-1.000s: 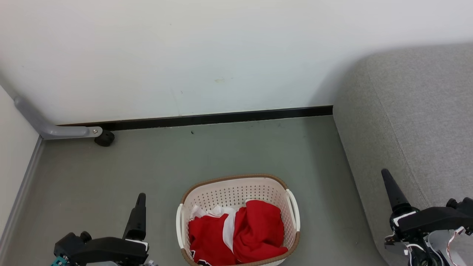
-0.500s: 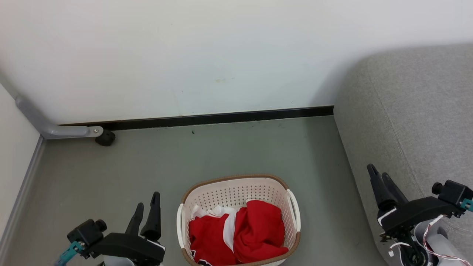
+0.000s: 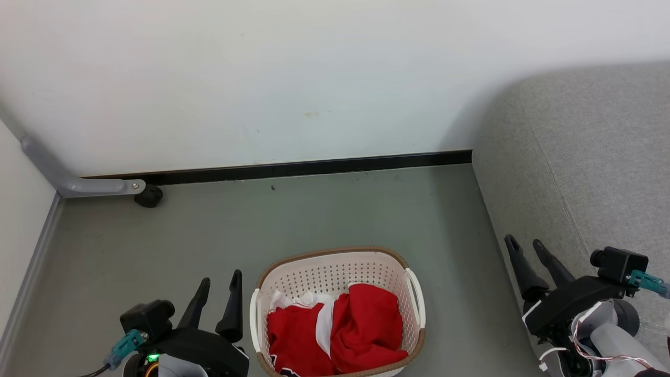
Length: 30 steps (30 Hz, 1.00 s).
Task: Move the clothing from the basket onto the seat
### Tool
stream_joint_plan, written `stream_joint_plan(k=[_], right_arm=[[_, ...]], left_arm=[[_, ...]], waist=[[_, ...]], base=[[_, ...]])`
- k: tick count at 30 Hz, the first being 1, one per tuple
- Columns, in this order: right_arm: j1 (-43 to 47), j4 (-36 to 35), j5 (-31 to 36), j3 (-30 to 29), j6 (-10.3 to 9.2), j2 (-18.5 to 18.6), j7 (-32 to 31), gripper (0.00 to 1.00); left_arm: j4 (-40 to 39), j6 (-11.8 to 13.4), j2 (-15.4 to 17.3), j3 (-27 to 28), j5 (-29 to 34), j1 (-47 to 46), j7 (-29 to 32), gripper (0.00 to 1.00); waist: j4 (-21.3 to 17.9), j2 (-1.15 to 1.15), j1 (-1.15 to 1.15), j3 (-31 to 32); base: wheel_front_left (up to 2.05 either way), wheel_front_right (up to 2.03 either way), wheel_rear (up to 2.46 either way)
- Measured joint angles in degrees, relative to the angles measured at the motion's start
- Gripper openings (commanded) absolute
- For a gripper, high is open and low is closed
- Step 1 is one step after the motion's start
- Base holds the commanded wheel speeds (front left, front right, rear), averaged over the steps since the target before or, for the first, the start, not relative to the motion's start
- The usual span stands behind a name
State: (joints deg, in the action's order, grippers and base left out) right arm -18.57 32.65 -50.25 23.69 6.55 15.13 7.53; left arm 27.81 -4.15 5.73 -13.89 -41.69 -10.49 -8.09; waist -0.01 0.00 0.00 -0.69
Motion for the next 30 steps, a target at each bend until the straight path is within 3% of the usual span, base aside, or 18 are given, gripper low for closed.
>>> stream_joint_plan(k=[10, 30], right_arm=[[-2.6, 3.2, 6.4, 3.6, -0.59, 1.4, 2.4, 1.0], [-8.1, 8.0, 19.0, 9.9, -1.04, 4.1, 6.6, 1.0]], left_arm=[[0.1, 2.2, 0.1, -1.3, 9.1, -0.5, -2.1, 1.0], [1.2, 3.7, 0.2, -3.3, 25.8, -2.2, -6.2, 1.0]], waist=[[-0.1, 0.0, 0.0, -0.2], [-0.2, 0.0, 0.0, -0.4]], base=[[0.0, 0.0, 0.0], [0.0, 0.0, 0.0]])
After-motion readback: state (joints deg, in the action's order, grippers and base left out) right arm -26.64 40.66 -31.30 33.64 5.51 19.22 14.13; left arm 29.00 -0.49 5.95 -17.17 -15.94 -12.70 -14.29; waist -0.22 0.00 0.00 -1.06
